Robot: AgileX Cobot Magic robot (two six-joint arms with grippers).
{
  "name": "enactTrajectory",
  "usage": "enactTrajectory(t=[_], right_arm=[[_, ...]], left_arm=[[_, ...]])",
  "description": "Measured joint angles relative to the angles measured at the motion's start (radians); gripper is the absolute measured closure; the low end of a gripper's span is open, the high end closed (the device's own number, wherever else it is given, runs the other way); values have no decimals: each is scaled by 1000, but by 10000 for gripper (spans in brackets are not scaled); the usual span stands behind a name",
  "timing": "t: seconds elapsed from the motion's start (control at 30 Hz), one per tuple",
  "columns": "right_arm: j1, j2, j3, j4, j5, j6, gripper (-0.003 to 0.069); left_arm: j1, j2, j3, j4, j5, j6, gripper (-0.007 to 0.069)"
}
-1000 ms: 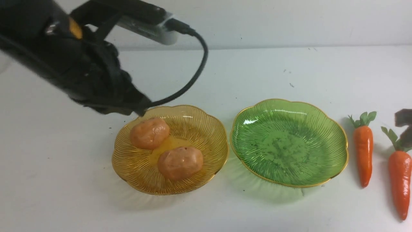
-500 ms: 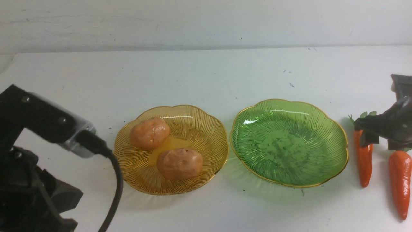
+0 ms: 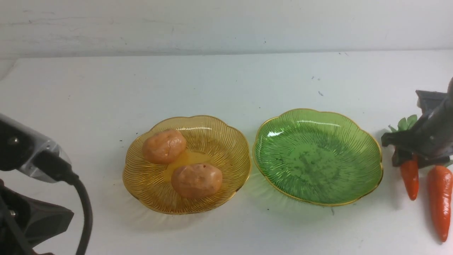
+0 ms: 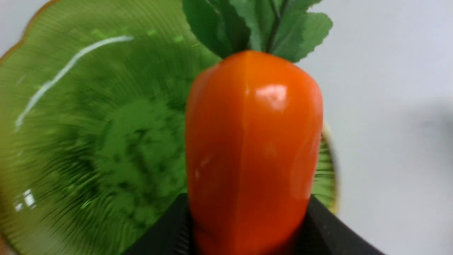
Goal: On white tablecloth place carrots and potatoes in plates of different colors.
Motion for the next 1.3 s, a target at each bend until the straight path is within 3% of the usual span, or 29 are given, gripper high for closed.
enactTrajectory(t=[0.13,0.27,0.47,0.57,0.67,0.73,0.8,0.97,1.13,1.3], right_arm=[[155,59,-12,70,-28,-115,340],[217,112,-54,70,-40,-97,315],[235,132,-146,31,60,-66,85],[235,132,-203,-64,195,-49,52],[227,120,-251,-279,290,-13,124],[188,62,-213,-409,298,15,277],[100,-18,-146,-446,307,42,451],[-97,-92,-56,-400,308,92,629],[-290,-93,79,-251,307,28,644],[-326,-93,160,-206,199,-11,557]], left_arm=[[0,0,0,1,-33,0,628],[0,0,0,4,-33,0,628],[0,0,0,10,-4,0,628],[0,0,0,20,-3,0,628],[0,0,0,22,-3,0,628],[0,0,0,36,-1,0,628],[0,0,0,40,1,0,628],[0,0,0,42,2,0,628],[0,0,0,43,2,0,628],[0,0,0,43,2,0,628]])
